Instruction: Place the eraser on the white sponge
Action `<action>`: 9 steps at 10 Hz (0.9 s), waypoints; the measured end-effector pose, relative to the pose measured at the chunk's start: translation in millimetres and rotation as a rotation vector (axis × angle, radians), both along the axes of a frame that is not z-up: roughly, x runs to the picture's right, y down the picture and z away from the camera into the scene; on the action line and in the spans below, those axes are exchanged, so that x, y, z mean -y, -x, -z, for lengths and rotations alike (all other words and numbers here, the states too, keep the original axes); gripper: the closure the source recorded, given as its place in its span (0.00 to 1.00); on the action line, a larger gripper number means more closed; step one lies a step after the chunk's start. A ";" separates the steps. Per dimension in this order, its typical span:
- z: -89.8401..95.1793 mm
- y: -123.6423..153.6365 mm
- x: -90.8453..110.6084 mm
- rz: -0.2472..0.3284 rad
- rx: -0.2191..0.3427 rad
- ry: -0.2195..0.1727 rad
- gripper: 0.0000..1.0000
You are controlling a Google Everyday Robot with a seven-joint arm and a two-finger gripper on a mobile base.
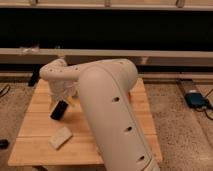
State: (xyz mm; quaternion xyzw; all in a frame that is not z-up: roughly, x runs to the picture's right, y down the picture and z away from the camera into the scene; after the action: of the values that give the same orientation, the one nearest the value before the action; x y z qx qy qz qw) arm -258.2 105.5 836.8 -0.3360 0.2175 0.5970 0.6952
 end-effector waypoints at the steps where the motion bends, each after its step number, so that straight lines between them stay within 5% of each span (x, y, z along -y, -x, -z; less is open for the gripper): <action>1: -6.7 5.6 -1.1 -0.022 -0.018 -0.007 0.20; 5: -28.8 14.9 -9.6 -0.053 -0.107 -0.083 0.20; 9: -38.2 25.2 -31.5 -0.053 -0.146 -0.105 0.20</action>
State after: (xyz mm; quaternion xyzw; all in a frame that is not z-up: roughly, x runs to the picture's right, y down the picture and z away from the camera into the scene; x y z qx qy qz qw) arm -283.4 137.0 875.0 -0.2604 0.2269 0.6487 0.6781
